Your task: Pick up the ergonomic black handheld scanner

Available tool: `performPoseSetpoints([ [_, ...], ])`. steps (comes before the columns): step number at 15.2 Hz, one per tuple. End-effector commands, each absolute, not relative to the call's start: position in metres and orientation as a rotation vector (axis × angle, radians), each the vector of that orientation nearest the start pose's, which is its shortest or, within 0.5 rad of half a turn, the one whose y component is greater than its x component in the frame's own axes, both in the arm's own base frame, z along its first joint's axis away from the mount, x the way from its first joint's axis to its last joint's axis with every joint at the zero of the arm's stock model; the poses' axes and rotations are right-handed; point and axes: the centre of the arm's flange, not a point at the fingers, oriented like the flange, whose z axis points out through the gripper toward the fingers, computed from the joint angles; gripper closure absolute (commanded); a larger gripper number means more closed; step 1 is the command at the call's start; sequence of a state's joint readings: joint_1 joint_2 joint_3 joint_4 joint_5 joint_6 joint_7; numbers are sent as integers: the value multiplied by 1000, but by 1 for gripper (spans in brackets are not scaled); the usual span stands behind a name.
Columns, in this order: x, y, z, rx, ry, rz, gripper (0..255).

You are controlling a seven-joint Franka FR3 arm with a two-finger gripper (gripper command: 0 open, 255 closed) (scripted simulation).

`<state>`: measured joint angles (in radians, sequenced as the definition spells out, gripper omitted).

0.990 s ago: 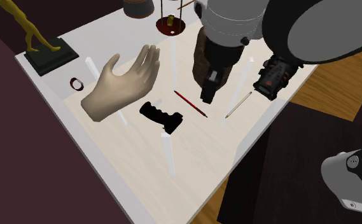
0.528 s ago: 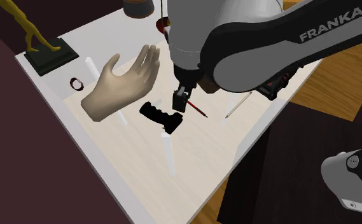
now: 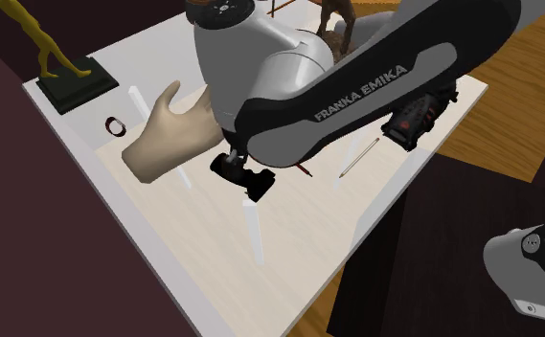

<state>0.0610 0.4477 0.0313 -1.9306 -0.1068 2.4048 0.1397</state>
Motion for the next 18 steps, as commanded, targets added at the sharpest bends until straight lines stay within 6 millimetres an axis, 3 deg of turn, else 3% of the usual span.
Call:
performPoseSetpoints([
  [1, 643, 61, 243, -3200, -45, -56, 0],
  [2, 652, 63, 234, -3202, -45, -58, 0],
  [10, 653, 63, 194, -3202, -45, -58, 0],
  [12, 653, 63, 194, -3202, -45, -58, 0],
  [13, 653, 64, 194, -3202, -45, -58, 255],
  [18, 653, 63, 194, -3202, -45, -58, 255],
])
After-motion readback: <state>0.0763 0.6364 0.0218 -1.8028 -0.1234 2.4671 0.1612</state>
